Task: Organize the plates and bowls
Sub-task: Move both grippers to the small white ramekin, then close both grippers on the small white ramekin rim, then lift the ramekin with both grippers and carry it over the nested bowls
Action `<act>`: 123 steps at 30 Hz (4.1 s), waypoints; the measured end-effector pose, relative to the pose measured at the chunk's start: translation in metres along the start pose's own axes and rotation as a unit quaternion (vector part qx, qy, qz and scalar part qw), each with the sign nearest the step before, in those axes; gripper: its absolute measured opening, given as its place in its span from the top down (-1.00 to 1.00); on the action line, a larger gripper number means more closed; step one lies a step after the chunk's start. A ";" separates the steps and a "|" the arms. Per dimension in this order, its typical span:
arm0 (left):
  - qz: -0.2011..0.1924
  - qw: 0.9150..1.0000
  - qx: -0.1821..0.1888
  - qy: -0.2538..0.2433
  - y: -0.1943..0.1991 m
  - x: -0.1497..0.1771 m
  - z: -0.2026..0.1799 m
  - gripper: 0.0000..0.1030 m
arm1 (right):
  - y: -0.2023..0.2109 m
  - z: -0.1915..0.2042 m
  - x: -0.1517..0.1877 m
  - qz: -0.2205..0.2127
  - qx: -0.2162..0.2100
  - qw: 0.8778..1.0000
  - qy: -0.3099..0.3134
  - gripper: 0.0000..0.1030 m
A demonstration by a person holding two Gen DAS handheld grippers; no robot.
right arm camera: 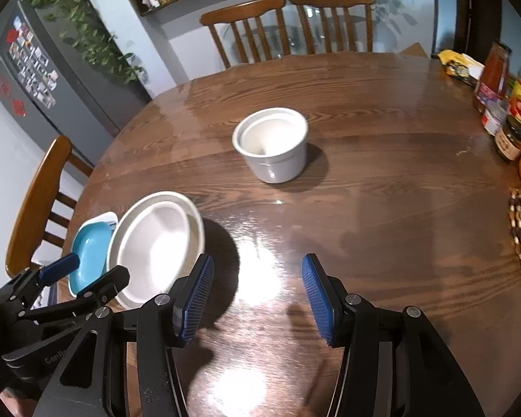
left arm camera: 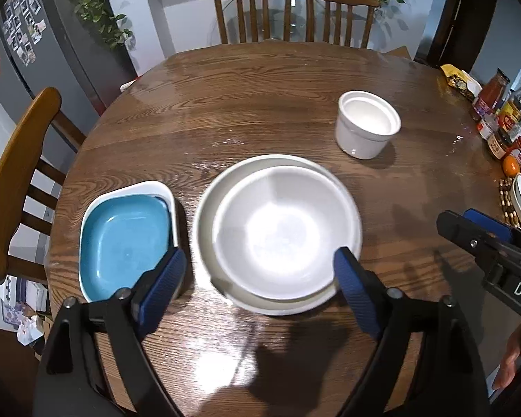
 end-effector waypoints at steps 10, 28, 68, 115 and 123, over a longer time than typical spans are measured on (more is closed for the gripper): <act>0.001 1.000 0.011 -0.013 0.001 -0.001 -0.032 -0.74 | 0.011 -0.037 -0.004 -0.004 0.007 1.000 -0.019 -0.05; 0.003 0.999 0.010 -0.040 0.005 -0.013 -0.076 -0.74 | 0.022 -0.077 -0.016 -0.010 -0.003 0.999 -0.032 -0.05; -0.140 0.989 -0.027 -0.033 0.095 -0.177 -0.049 -0.79 | 0.094 -0.067 -0.122 -0.094 -0.009 0.995 -0.004 -0.05; 0.108 0.988 0.102 0.037 -0.141 -0.128 -0.050 0.77 | -0.139 -0.011 -0.125 0.140 -0.054 0.989 0.001 0.58; 0.096 0.989 0.097 0.064 -0.138 -0.124 -0.058 0.82 | -0.136 -0.015 -0.122 0.133 -0.067 0.989 -0.022 0.61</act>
Point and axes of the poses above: each gripper's, at about its wrist camera, not at the fingertips, and y roughly against the way its jaws point, z to its left, x to its underside, the point moved 7 cm from there along -y, roughly the way its jaws point, and after that the axes turned 13 degrees about -y, right-handed, at the moved point
